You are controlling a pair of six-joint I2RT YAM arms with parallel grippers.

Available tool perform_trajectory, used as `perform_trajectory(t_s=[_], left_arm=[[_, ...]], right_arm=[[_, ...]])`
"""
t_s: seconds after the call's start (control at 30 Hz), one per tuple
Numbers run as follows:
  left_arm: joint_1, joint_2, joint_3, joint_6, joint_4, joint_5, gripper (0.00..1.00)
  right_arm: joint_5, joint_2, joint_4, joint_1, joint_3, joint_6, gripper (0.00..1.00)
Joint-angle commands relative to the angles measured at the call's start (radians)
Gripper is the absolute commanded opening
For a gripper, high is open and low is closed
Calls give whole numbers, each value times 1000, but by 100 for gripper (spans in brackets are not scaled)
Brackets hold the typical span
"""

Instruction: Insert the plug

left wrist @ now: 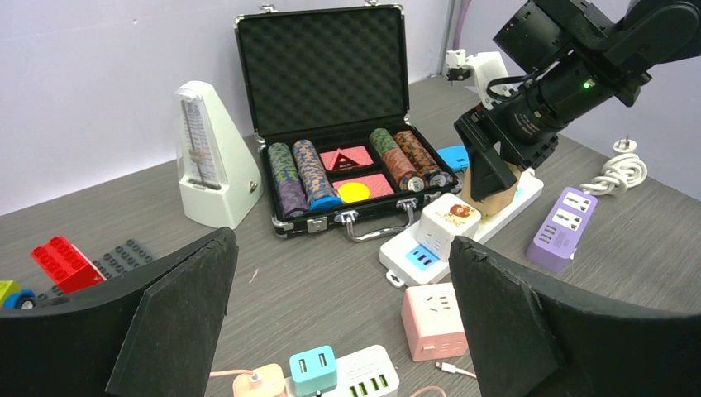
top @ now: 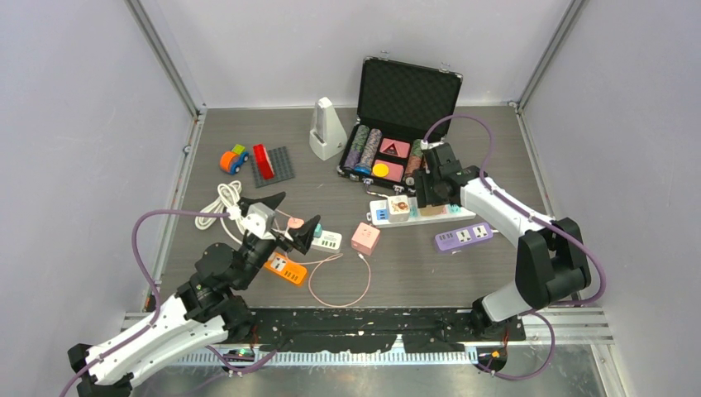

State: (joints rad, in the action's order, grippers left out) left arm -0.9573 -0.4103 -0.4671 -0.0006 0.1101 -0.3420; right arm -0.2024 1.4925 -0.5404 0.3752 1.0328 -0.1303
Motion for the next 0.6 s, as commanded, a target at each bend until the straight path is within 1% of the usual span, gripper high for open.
perform_trajectory(t_s=[0.0, 0.23, 0.57], left_arm=[[-1, 5, -2, -6, 18, -43, 100], [-1, -3, -7, -9, 8, -53, 100], [-1, -22, -14, -10, 7, -55, 99]], right_arm=[[20, -4, 37, -5, -17, -2, 5], [40, -34, 47, -5, -39, 2, 5], [-42, -131, 89, -4, -44, -2, 5]])
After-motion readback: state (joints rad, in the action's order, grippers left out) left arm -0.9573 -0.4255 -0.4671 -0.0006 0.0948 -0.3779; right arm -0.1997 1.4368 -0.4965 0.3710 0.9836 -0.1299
